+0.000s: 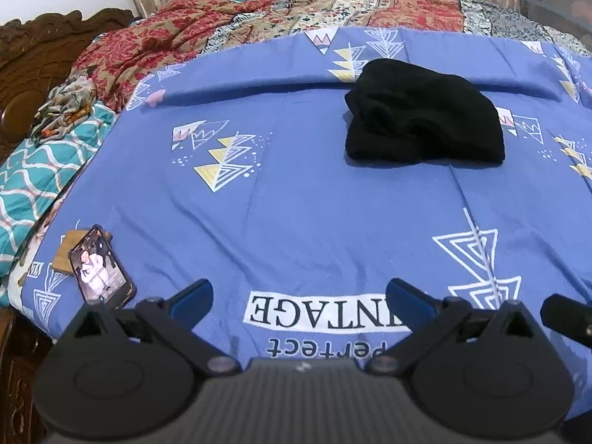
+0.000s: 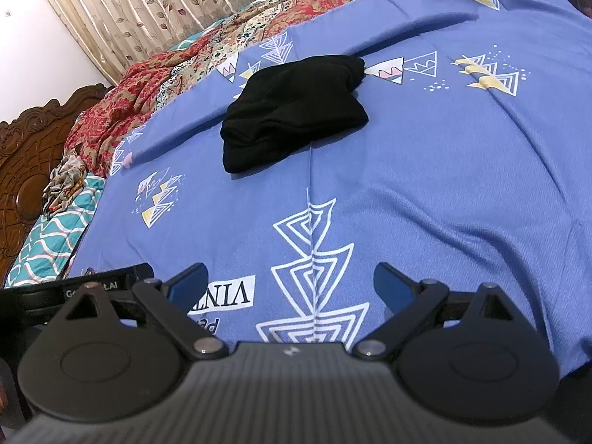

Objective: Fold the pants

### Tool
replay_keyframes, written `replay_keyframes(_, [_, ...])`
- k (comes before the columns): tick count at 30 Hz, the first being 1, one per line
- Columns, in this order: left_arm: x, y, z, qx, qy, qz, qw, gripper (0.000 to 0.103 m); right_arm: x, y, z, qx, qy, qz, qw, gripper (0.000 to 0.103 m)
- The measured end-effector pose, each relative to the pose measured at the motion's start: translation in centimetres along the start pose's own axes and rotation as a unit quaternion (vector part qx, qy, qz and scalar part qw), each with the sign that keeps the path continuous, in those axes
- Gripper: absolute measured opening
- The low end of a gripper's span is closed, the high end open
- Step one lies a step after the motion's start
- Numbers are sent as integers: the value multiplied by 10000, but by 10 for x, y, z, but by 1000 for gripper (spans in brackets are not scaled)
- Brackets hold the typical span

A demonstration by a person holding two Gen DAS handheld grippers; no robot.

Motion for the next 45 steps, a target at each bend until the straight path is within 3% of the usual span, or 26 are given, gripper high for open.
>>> replay_keyframes(30, [-3, 8, 9, 70, -122, 316, 9994, 103, 0, -3, 5, -23, -8, 7, 10000, 98])
replay_keyframes(36, [-2, 9, 9, -21, -107, 216, 9997, 103, -1, -3, 5, -12, -25, 0, 10000, 98])
replay_keyframes(45, [-26, 20, 24, -524, -700, -13, 9962, 103, -7, -4, 13, -120, -342, -92, 9993, 98])
Point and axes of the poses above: each gripper's, at about its wrist camera, not at the fingertips, and x roughly the way its jaws point, y to its left, z to its top, the point moved 10 cm from there along x, roughly the way its jaws point, and after that the axes turned 2 degrees about x, right-handed, at the moved point
